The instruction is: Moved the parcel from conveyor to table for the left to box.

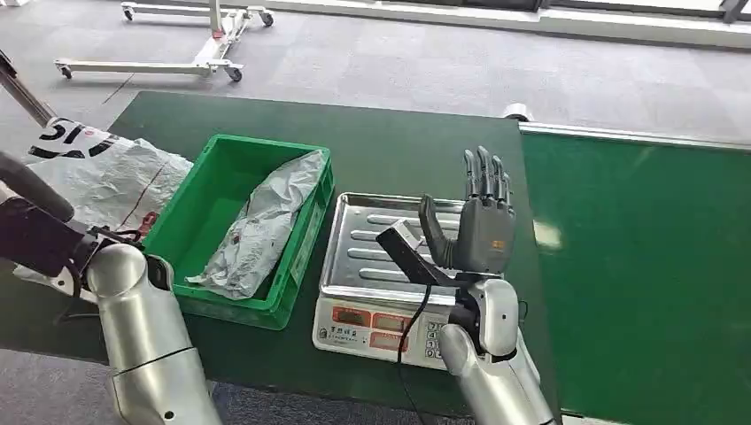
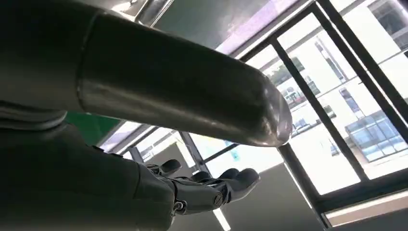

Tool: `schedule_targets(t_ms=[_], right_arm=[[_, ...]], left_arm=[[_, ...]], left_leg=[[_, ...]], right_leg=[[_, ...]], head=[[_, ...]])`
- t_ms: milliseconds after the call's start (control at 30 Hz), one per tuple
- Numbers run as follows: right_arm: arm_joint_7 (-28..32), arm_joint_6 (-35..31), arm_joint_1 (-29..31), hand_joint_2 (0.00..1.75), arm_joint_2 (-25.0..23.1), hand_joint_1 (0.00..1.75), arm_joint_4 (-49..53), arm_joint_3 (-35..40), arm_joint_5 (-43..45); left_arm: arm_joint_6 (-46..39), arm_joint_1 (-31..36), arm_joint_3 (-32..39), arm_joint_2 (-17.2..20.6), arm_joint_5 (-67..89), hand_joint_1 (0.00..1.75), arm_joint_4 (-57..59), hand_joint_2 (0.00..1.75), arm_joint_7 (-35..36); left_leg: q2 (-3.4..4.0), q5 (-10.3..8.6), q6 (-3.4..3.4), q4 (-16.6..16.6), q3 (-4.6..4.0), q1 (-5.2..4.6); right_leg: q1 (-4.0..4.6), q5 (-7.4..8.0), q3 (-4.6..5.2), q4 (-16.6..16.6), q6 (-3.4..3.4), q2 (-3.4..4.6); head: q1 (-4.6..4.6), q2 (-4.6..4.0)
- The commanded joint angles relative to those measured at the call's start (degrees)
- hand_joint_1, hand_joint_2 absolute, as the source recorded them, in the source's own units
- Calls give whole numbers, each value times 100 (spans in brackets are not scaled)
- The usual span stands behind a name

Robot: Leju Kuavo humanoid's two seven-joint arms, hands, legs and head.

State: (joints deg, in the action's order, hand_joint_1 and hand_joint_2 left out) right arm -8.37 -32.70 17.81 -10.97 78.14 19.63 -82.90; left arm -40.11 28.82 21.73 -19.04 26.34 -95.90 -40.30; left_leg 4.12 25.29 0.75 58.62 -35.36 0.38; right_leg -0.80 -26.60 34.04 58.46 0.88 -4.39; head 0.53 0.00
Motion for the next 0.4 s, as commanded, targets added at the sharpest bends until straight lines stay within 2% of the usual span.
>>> schedule_targets(t_ms=[33,67,100,133,167,200,233,267,300,333,400], right_arm=[[14,-20,262,0,-12,0,-480,-109,10],[-136,-165,261,0,29,0,-441,-226,-136],[-209,-215,318,0,48,0,-487,-266,-178],[-450,-303,354,0,170,0,-444,-518,-437],[-576,-424,394,0,195,0,-560,-728,-614],[-1034,-251,307,0,641,0,-253,-766,-710],[-1527,-64,229,0,1089,0,-21,-611,-710],[-1915,17,203,0,1532,0,74,-553,-710],[-2129,88,206,0,1770,0,70,-522,-710],[-2262,140,223,0,1929,0,46,-538,-710],[-2212,98,198,0,1915,0,22,-596,-710]], left_arm=[[11,-104,-172,-96,-56,0,-618,0,30],[11,-165,-190,-96,-78,0,-673,0,30],[11,-390,-1029,62,-865,0,-978,0,30],[11,-560,-1545,199,-1258,0,-1021,175,30],[11,-593,-1652,206,-1320,0,-978,175,30],[399,-738,-2335,561,-2095,0,-453,175,30],[664,-756,-2605,722,-2394,0,-188,175,30],[1064,-837,-2820,833,-2400,0,17,175,30],[1290,-927,-2928,881,-2407,0,72,175,30],[1477,-999,-3007,926,-2425,0,120,175,30],[1493,-1112,-3029,908,-2390,0,17,175,30]], left_leg=[[-25,-2,-4,-8,9,8],[-21,-1,-3,-3,5,4],[-16,0,-2,1,3,5],[-32,-3,-3,-7,8,8],[-33,-2,-4,0,-1,6],[-52,-6,-6,-6,2,8],[-42,-4,-4,-1,4,6],[-63,-9,-5,-5,6,5],[-100,-16,-9,-12,13,5],[-91,-12,-9,-8,19,2],[-94,-11,-13,-6,11,-1]], right_leg=[[2,7,-9,-13,-6,46],[0,3,-6,-6,-3,28],[1,2,-4,-4,-3,20],[2,6,-11,-13,-5,33],[2,2,-6,-7,-2,16],[3,4,-14,-16,-2,16],[1,2,-11,-10,-2,10],[1,-1,-23,-16,1,-20],[-2,-1,-36,-30,3,-43],[-5,-1,-35,-29,4,-44],[-9,2,-36,-28,8,-40]], head=[[0,0],[0,0],[0,0],[0,0],[0,0],[2,0],[2,0],[2,0],[2,0],[2,0],[0,0]])
